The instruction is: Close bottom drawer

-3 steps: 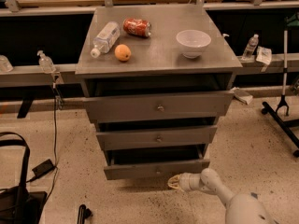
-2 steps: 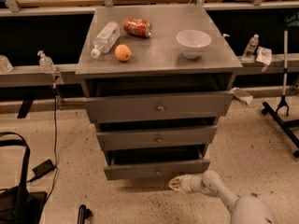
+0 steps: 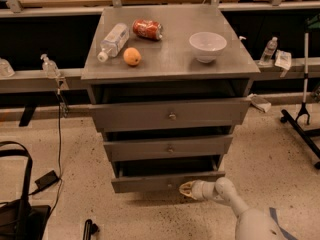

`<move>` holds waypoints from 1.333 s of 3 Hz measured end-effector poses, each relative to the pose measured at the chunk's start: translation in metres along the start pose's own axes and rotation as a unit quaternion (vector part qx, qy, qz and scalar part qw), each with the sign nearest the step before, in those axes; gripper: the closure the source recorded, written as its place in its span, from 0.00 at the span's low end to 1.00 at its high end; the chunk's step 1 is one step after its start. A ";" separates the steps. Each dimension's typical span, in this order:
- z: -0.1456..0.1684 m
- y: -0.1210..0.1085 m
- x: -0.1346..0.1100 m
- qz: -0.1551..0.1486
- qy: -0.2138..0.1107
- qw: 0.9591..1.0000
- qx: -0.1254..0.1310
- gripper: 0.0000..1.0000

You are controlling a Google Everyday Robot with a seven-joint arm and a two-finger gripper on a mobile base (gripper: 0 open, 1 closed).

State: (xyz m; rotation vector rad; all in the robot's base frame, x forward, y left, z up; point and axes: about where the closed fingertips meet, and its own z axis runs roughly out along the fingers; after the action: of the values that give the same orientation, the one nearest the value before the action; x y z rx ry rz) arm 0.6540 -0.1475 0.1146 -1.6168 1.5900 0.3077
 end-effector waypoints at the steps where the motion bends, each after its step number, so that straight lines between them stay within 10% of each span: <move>1: 0.007 -0.037 0.006 -0.022 0.010 0.999 0.022 1.00; 4: 0.011 -0.060 0.003 -0.036 0.015 0.999 0.036 1.00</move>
Offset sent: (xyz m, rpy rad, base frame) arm 0.1542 -0.0063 0.0292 -0.1140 -0.2117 -0.0247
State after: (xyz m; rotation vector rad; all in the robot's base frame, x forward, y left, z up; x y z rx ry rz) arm 0.7132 -0.1508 0.1280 -1.6250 1.5434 0.1862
